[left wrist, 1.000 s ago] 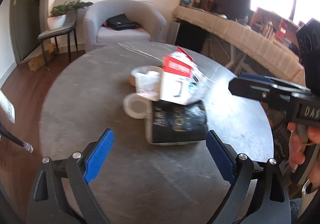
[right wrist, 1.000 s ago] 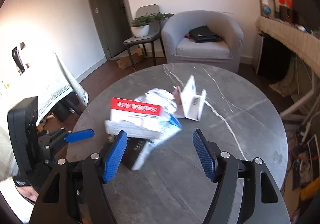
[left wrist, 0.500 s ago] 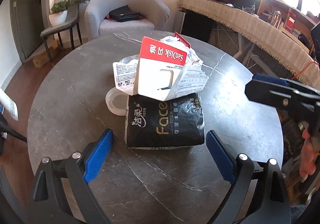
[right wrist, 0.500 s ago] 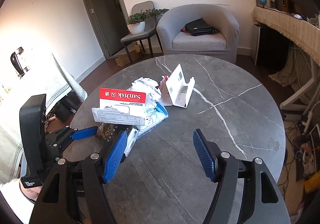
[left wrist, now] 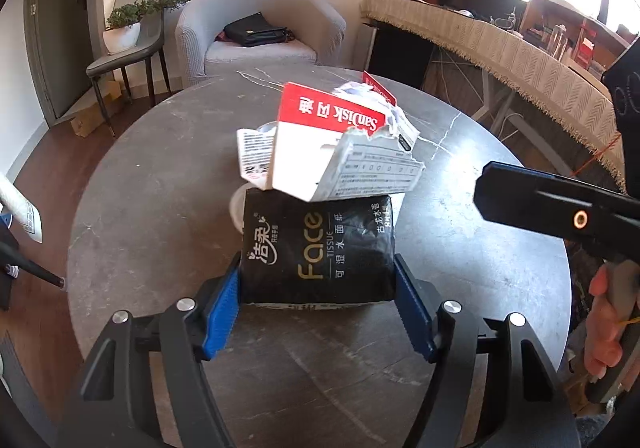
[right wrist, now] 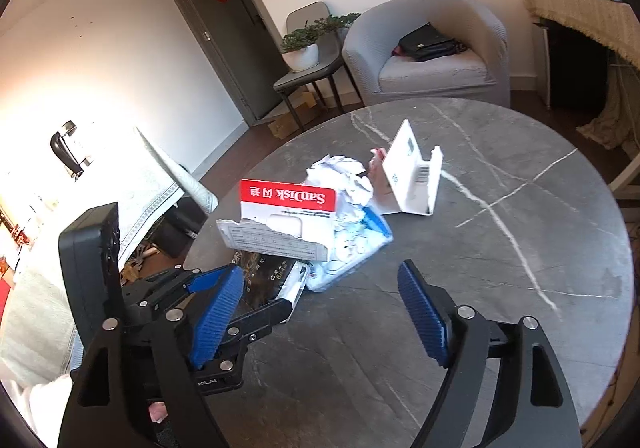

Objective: Collect trash
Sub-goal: 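Grasp the black Face tissue pack with the left tool, then lift the tissue pack with the left tool while the right tool grasps the SanDisk package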

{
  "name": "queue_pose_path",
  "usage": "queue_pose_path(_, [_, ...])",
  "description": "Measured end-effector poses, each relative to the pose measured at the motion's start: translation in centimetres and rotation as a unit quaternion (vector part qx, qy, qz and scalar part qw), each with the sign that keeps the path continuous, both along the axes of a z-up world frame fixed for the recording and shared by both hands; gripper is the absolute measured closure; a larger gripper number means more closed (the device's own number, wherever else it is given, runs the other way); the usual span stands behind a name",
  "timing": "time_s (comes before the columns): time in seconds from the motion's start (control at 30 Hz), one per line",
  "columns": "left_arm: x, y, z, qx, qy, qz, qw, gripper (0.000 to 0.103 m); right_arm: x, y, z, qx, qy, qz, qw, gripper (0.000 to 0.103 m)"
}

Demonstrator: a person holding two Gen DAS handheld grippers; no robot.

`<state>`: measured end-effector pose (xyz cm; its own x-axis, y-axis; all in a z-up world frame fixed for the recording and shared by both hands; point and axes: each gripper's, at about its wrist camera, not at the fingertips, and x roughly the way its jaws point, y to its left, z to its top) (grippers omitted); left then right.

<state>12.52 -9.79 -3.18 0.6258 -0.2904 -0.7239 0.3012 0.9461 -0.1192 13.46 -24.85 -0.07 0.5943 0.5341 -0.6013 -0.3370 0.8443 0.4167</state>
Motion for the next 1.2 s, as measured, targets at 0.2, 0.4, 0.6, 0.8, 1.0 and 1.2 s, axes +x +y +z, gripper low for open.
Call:
queue_pose_path(0.2, [-0.3,1.3,0.0,-0.003,0.011,-0.008,0.9999,0.031,0.6,1.6,0.1,0.005,0.002,0.004,1.000,0.018])
queue_pose_path(0.4, [-1.1,2.8,0.1,0.006,0.012,-0.012,0.9998,0.031,1.2,3.4,-0.1,0.000,0.003,0.009,1.000,0.016])
queue_pose_path(0.6, [-1.8,4.5,0.1,0.009,0.016,-0.015,0.9997,0.031,2.1,5.6,-0.6,-0.021,0.007,0.007,1.000,0.015])
queue_pose_path(0.8, [-2.6,6.2,0.1,0.009,0.021,-0.024,0.9995,0.031,3.1,6.8,-1.4,-0.047,0.013,-0.004,0.999,0.015])
queue_pose_path(1.0, [-3.1,7.9,0.2,0.006,0.019,-0.018,0.9996,0.031,4.0,7.6,-1.9,-0.064,0.018,-0.019,0.998,0.013])
queue_pose_path(1.2, [-3.5,10.2,0.2,0.003,0.020,-0.009,0.9998,0.031,4.7,8.5,-2.3,-0.072,0.022,-0.029,0.997,0.012])
